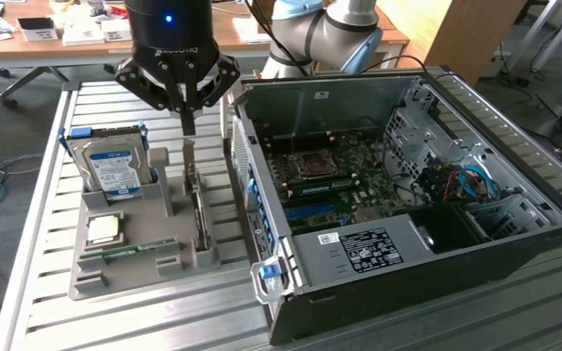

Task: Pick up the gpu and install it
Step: 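Reach for the gpu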

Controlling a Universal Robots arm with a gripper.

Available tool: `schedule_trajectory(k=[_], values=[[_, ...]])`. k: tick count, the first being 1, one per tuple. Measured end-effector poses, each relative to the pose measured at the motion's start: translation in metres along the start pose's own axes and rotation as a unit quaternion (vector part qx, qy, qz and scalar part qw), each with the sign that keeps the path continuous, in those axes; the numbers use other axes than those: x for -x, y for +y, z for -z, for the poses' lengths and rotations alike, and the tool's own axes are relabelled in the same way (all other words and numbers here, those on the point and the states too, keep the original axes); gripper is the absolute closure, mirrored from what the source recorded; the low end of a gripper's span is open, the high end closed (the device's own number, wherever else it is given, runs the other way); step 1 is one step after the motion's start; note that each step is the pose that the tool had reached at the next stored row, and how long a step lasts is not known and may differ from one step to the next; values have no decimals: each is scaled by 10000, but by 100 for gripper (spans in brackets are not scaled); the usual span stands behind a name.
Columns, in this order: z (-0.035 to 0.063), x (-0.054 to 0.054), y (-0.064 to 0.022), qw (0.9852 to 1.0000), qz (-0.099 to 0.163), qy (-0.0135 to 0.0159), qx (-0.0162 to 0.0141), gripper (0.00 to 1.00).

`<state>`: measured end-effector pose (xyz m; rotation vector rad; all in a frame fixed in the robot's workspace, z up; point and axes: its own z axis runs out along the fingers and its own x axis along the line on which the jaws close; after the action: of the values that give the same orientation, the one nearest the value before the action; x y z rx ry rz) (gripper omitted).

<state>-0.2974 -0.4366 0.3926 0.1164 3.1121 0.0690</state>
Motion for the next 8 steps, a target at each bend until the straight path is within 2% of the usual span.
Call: schedule_trajectory(k=[8], values=[[-9,-34,-59,10000,-1,0,0,89]])
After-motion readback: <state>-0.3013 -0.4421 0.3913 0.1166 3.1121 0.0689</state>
